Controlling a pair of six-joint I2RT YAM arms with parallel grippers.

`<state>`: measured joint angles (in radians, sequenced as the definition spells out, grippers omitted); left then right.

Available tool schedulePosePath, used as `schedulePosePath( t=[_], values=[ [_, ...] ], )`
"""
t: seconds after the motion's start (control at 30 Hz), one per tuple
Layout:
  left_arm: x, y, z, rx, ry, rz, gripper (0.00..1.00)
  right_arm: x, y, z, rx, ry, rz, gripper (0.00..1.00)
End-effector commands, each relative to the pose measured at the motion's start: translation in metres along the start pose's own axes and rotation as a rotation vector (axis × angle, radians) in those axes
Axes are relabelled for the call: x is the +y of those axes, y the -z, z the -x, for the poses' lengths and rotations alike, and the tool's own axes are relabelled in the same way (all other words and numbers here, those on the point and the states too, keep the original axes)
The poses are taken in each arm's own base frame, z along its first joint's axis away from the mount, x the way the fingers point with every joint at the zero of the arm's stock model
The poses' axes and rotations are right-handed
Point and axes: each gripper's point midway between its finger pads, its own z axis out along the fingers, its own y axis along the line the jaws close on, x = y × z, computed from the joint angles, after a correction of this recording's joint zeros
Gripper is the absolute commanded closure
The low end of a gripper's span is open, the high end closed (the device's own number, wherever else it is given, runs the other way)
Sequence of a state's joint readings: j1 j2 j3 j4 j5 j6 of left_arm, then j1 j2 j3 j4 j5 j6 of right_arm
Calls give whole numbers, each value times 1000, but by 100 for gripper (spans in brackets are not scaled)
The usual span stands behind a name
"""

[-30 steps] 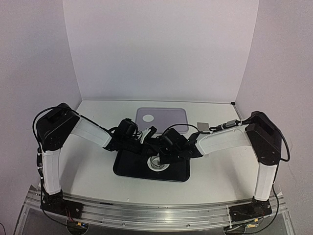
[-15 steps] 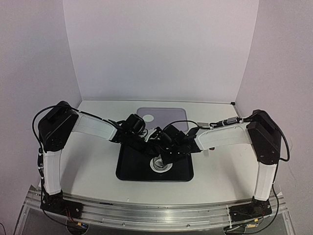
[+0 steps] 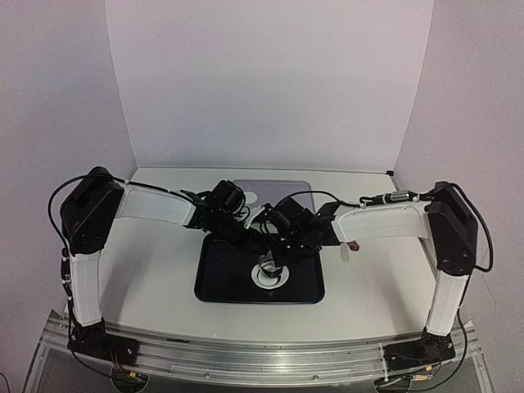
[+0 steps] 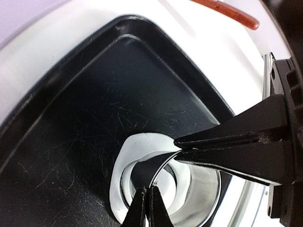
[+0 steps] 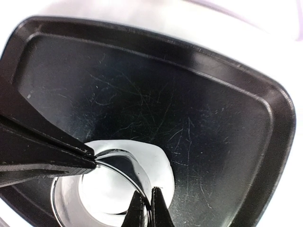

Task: Roll out the dumpling wrappers from the dough

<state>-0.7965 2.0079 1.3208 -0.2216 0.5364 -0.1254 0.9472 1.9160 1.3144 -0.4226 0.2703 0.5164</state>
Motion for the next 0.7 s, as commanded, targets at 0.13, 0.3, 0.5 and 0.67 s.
schedulePosePath(
  t=[0.13,0.3,0.5,0.67],
  values=[
    [24,56,2,64,-5,152,100,8,47,65,-147,-59,-5,100],
    [52,95,4,56,-17,221,100,68,38,85,-158,-17,123,100],
    [89,157,-15,28,9,346,100,163,19,100,-157,41,349,100],
    [113,203,-51,28,46,458,100,252,14,94,-141,116,582,100]
  ],
)
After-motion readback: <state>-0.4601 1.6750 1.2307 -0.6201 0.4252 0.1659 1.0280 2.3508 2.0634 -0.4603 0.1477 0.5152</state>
